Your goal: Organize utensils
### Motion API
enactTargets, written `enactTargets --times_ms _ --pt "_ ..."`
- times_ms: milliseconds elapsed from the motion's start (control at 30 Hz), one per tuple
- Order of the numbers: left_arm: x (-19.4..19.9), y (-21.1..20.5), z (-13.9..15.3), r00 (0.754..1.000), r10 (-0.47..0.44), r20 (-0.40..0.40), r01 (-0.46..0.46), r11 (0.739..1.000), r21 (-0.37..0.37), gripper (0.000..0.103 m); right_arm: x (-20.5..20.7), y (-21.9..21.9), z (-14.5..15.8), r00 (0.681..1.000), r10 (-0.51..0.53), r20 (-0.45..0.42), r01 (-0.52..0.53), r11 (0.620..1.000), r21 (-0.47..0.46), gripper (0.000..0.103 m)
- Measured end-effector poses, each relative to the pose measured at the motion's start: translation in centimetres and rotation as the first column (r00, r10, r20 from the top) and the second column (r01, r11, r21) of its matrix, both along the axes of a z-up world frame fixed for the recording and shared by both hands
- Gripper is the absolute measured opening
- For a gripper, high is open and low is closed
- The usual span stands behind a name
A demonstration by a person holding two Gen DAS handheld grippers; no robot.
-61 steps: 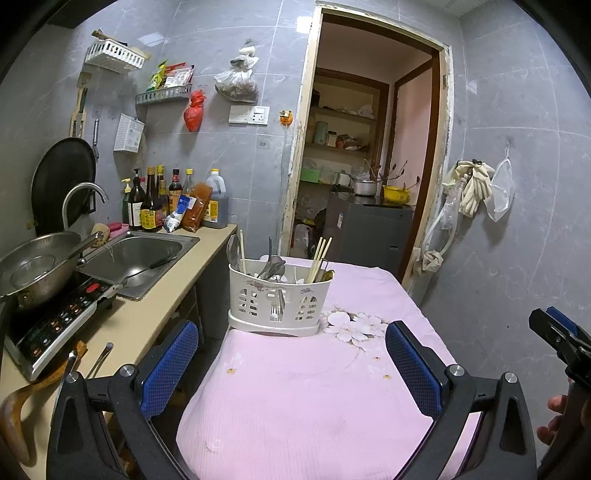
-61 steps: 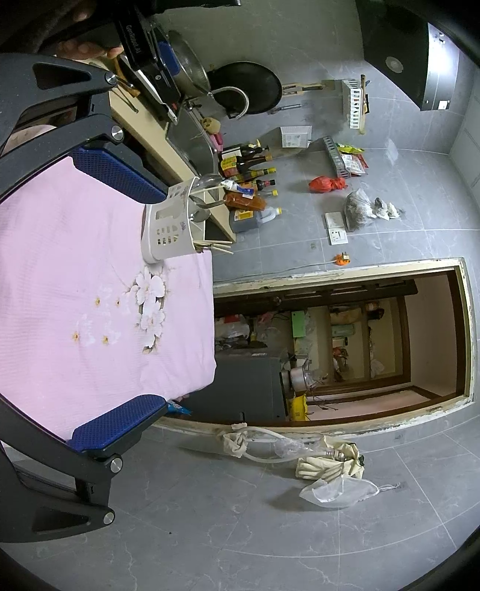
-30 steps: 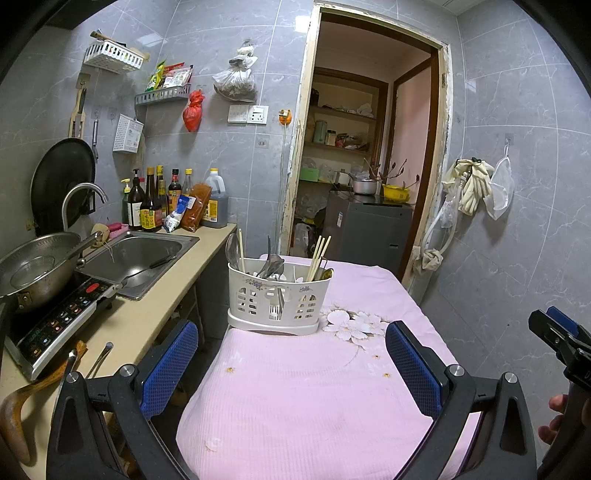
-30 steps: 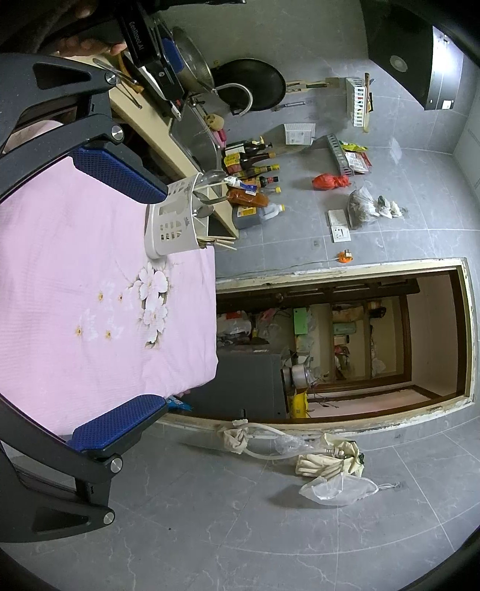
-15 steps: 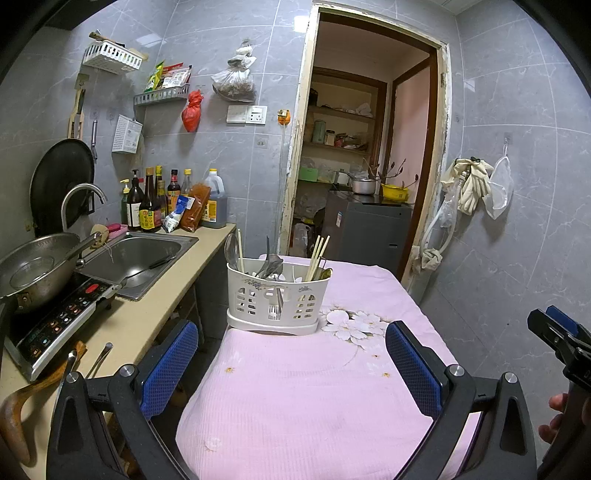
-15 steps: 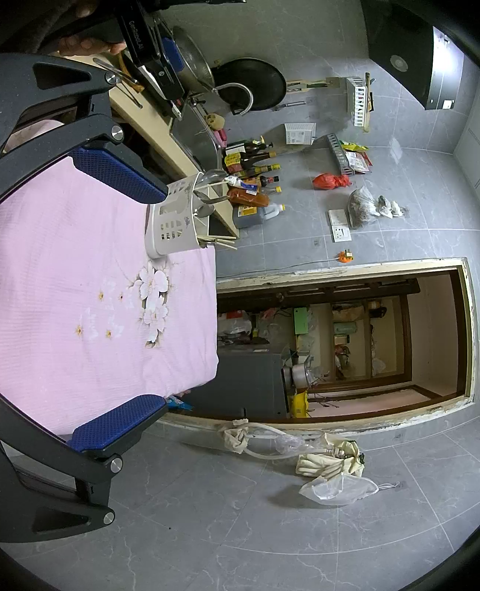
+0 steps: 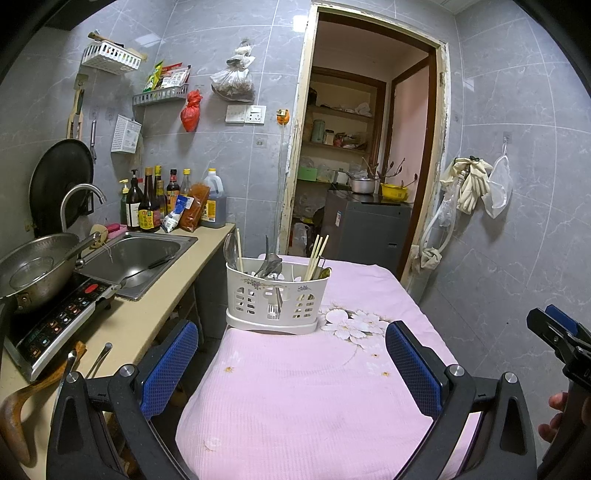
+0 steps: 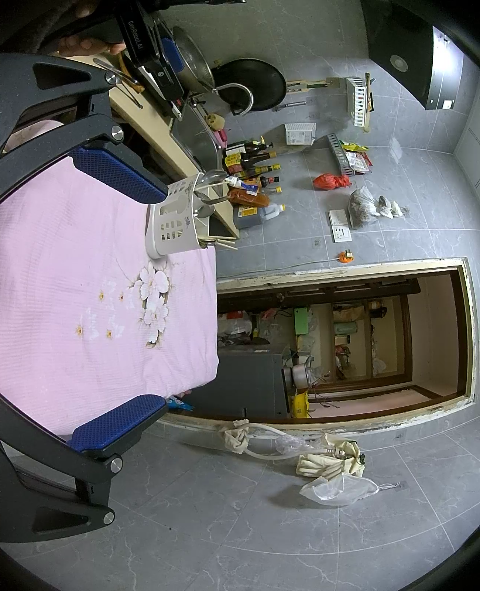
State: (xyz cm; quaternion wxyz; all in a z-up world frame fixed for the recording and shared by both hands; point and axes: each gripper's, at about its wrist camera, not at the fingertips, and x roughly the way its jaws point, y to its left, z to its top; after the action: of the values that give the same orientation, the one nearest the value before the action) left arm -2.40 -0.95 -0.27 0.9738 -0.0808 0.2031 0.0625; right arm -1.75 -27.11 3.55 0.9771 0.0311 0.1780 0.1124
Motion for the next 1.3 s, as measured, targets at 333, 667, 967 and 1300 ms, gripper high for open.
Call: enactTargets --times_ms 333,667,967,1300 --pt "0.00 0.01 0.02 1.000 0.000 0.001 0.000 1.000 0.000 0.102 -0.01 0.02 0.06 1.000 0.000 0.000 0.000 1.000 -0.001 0.102" --pt "0.06 0.00 0.04 1.000 0.000 0.000 0.000 1.000 0.001 0.102 -0.05 -0.06 0.04 1.000 0.000 -0.001 0.000 1.000 -0.001 0.102" --pt "0.05 0.03 0.06 1.000 -0.002 -0.001 0.002 1.000 -0.002 0.102 0.01 -0.07 0.13 1.000 0.000 -0.001 0.000 1.000 -0.003 0.102" --pt "0.08 -0.45 -0.27 1.000 -0.009 0.001 0.009 1.000 0.008 0.102 0.04 -0.13 0.16 1.000 0.000 -0.002 0.000 1.000 -0.004 0.102"
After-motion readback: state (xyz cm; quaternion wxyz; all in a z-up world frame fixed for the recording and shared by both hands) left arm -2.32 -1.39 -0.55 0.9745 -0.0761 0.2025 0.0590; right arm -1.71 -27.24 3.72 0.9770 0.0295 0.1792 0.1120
